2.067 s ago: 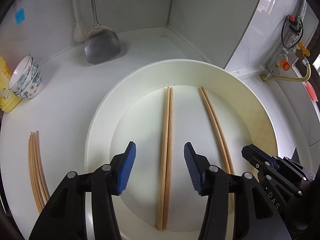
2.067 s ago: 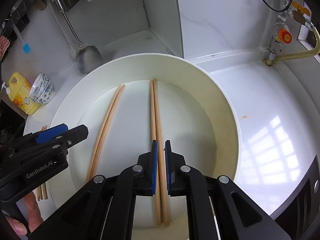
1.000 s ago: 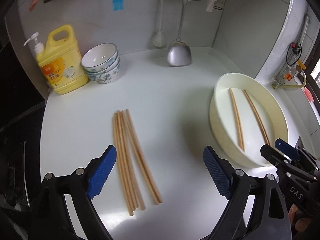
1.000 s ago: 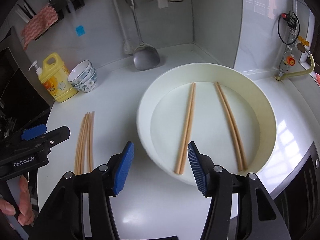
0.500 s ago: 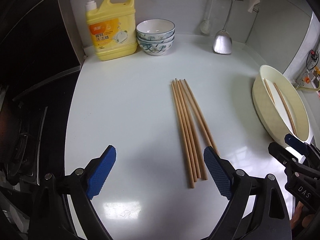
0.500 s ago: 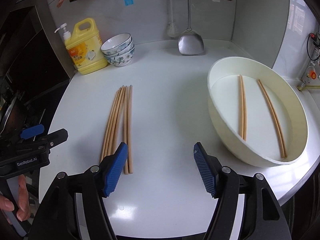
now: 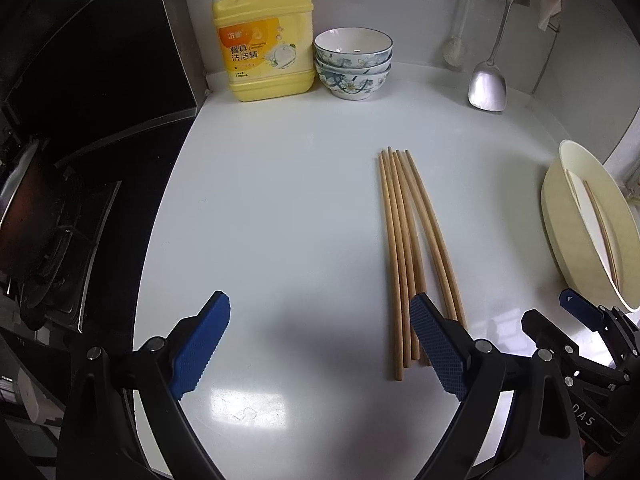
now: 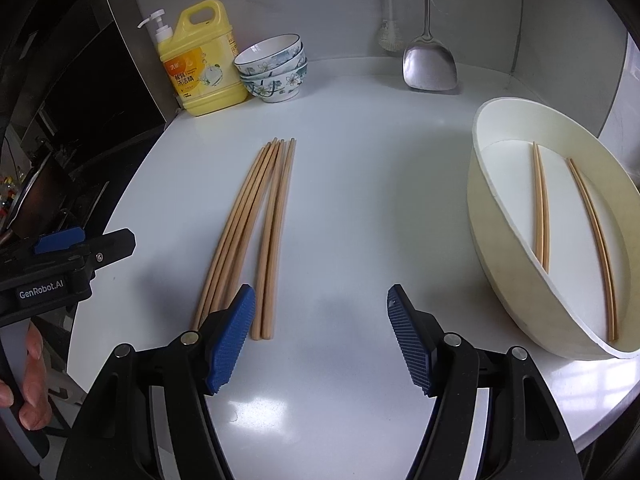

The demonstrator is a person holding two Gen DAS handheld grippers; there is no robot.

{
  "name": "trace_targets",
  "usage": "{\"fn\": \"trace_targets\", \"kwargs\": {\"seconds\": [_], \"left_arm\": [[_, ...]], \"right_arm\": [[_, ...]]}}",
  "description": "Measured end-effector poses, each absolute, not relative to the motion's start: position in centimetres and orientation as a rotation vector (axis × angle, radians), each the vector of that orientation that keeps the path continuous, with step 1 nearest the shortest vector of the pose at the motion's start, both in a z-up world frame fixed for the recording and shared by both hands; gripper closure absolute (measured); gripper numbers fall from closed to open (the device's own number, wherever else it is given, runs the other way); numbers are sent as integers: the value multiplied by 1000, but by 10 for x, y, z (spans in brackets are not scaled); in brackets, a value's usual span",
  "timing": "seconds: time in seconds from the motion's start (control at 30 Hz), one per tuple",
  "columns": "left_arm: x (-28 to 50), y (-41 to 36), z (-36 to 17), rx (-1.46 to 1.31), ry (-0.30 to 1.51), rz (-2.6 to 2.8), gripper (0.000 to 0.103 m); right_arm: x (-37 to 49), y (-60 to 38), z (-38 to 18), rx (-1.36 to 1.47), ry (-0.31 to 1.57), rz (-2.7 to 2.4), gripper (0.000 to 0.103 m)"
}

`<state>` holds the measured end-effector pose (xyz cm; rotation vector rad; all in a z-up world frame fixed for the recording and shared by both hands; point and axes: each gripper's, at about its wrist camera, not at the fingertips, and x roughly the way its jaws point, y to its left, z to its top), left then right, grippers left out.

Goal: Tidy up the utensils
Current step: 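Lower both open tools onto the remaining wooden chopsticks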

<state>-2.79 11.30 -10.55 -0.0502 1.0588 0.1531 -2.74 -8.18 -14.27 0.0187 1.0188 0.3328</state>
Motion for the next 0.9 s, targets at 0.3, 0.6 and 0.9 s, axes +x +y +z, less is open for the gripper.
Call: {"fn": "trace_targets", "kwargs": {"seconds": [0.3,0.6,0.9], "left_arm": [[-26,112,-108,-49,1028,117,7],[-11,122,-142,-32,958,84,7],[4,135,-158,-54,972,64,7]], "right_arm": [[-20,-78,-139,30,974,320,38],[0,-62,-166,31,925,259,38],[21,-39,-181,-26,927,226,38]]}}
